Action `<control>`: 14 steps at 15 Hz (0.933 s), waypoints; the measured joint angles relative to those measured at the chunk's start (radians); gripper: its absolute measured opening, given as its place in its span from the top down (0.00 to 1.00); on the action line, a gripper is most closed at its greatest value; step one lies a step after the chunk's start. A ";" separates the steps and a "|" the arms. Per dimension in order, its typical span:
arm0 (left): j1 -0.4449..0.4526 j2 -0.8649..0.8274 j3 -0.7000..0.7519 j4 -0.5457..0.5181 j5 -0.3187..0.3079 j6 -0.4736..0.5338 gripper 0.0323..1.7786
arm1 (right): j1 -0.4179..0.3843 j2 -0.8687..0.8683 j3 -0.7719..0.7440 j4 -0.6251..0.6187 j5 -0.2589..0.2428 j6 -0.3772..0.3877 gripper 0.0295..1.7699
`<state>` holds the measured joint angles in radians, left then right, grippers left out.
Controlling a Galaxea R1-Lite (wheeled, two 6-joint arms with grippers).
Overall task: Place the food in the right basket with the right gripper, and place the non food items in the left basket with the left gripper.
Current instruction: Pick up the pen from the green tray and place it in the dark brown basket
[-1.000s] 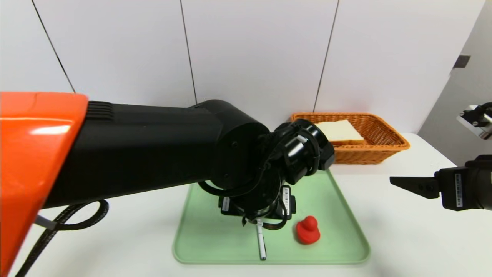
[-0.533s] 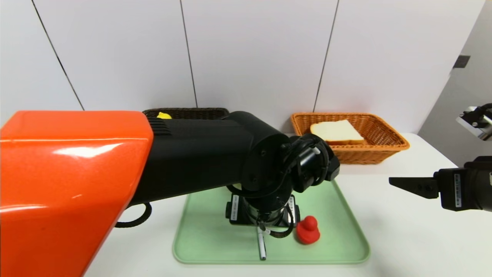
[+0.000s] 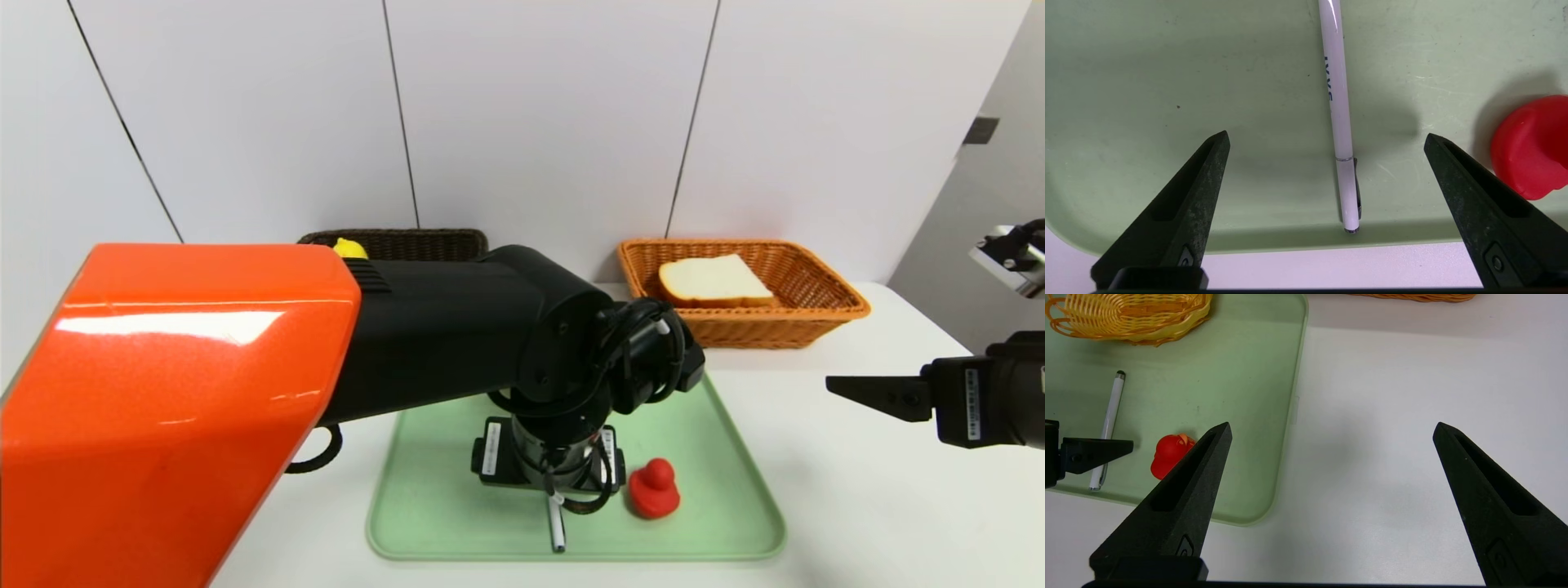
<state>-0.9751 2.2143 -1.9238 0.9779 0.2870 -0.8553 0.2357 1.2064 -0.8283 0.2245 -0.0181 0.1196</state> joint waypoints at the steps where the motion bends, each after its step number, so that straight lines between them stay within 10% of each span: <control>1: 0.001 0.002 -0.001 0.000 0.000 -0.002 0.05 | 0.000 -0.002 0.000 0.000 0.000 0.000 0.04; 14: 0.001 0.025 -0.007 -0.013 -0.007 -0.019 0.05 | -0.007 -0.026 0.005 0.006 0.000 -0.002 0.04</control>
<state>-0.9745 2.2394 -1.9306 0.9653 0.2798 -0.8740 0.2283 1.1800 -0.8234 0.2302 -0.0181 0.1177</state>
